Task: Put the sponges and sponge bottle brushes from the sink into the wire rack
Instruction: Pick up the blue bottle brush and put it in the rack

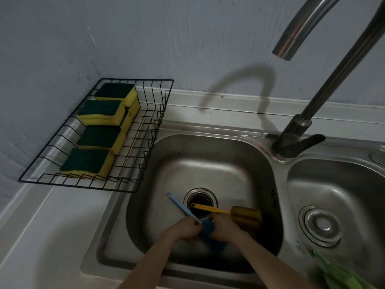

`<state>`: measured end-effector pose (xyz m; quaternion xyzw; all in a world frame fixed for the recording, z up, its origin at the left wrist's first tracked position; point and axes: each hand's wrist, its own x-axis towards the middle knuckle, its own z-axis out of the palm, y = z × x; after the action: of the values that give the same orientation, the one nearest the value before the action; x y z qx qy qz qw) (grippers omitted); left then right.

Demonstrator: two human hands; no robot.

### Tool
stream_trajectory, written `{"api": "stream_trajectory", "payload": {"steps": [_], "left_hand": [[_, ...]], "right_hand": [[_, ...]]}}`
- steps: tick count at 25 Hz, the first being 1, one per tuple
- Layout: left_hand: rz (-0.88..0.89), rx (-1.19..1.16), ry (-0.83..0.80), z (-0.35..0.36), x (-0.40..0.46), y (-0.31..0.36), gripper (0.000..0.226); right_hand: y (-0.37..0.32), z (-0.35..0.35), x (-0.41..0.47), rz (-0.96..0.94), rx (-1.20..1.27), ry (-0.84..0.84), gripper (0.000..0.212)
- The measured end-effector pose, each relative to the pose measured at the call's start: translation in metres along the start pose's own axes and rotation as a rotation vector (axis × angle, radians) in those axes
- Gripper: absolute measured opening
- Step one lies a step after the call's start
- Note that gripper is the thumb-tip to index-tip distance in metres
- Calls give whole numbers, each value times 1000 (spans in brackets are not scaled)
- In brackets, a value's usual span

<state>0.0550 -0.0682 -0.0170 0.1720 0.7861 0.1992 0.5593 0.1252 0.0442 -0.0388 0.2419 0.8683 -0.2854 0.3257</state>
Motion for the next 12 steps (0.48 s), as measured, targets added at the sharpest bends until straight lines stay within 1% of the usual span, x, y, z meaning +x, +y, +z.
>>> {"api": "stream_trajectory", "payload": {"steps": [2,4,6,9,12], "left_hand": [[26,-44,19,-3,-1,2,22],[47,-131,42,-5,-3,3,27],[75,-250,71,-5,-7,6,17],[163,-454,205,-6,-12,9,12],[260,-584,353,-7,-16,10,25]], "right_hand": [[0,-4,-3,14,73,31,53],[0,-8,-7,27,155,75,50],[-1,-12,-11,41,251,115,48],[-4,-17,-19,19,419,211,41],[-10,-26,-30,-44,629,284,25]]}}
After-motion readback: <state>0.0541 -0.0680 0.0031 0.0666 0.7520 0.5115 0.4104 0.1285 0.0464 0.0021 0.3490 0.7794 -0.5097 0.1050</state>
